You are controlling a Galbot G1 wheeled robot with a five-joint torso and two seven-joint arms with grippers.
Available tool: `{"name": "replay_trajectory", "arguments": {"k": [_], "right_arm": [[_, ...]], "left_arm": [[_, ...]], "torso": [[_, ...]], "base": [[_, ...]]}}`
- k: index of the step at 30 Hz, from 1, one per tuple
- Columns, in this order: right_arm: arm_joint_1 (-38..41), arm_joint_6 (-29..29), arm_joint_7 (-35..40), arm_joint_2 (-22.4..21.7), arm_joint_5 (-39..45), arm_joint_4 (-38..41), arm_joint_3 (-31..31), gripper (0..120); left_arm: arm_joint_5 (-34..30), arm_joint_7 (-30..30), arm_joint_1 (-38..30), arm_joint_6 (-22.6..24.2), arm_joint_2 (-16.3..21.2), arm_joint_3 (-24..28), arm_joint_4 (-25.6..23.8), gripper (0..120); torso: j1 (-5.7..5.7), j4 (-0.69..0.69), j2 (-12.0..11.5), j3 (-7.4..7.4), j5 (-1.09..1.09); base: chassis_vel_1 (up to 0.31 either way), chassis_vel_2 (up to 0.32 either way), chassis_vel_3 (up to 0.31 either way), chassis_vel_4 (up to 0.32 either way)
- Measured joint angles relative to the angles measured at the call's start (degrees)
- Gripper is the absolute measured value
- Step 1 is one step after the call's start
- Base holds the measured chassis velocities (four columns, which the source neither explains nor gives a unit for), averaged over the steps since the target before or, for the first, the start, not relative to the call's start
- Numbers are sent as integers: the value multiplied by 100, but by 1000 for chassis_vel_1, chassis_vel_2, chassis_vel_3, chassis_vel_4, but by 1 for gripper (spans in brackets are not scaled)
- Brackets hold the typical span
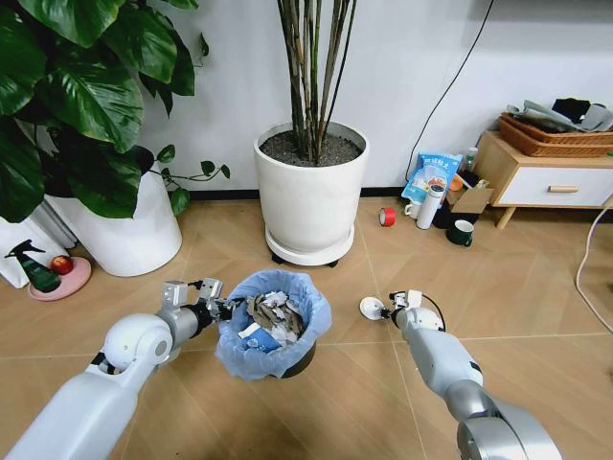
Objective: Pick up the trash bin and place the garbage on the floor into it.
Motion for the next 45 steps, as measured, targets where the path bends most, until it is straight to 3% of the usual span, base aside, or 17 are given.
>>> {"name": "replay_trajectory", "arguments": {"k": [5,19,31,36,45], "right_arm": [[-70,-5,-37,2,4,92,-5,1],[-330,430,-178,-99,-344,508,-34,0],[-1353,1813,-503,-475,-573,1977,-49,0],[-1597,1914,-501,-536,-629,2513,39,0],[-1848,2016,-498,-950,-497,4363,-37,0]], "left_arm": [[0,-3,32,2,4,-4,-29,0],[-6,-20,86,8,31,-27,-134,0],[16,-18,170,4,37,-78,-210,0],[16,-17,183,0,39,-91,-228,0],[-5,-17,165,-7,72,-104,-275,0]], "torso": [[0,1,0,1,2],[1,0,-1,2,3],[1,0,-2,1,2],[1,0,-2,1,1],[0,1,-1,0,-1]], "base": [[0,0,0,0],[0,0,0,0],[0,0,0,0],[0,0,0,0],[0,0,0,0]]}}
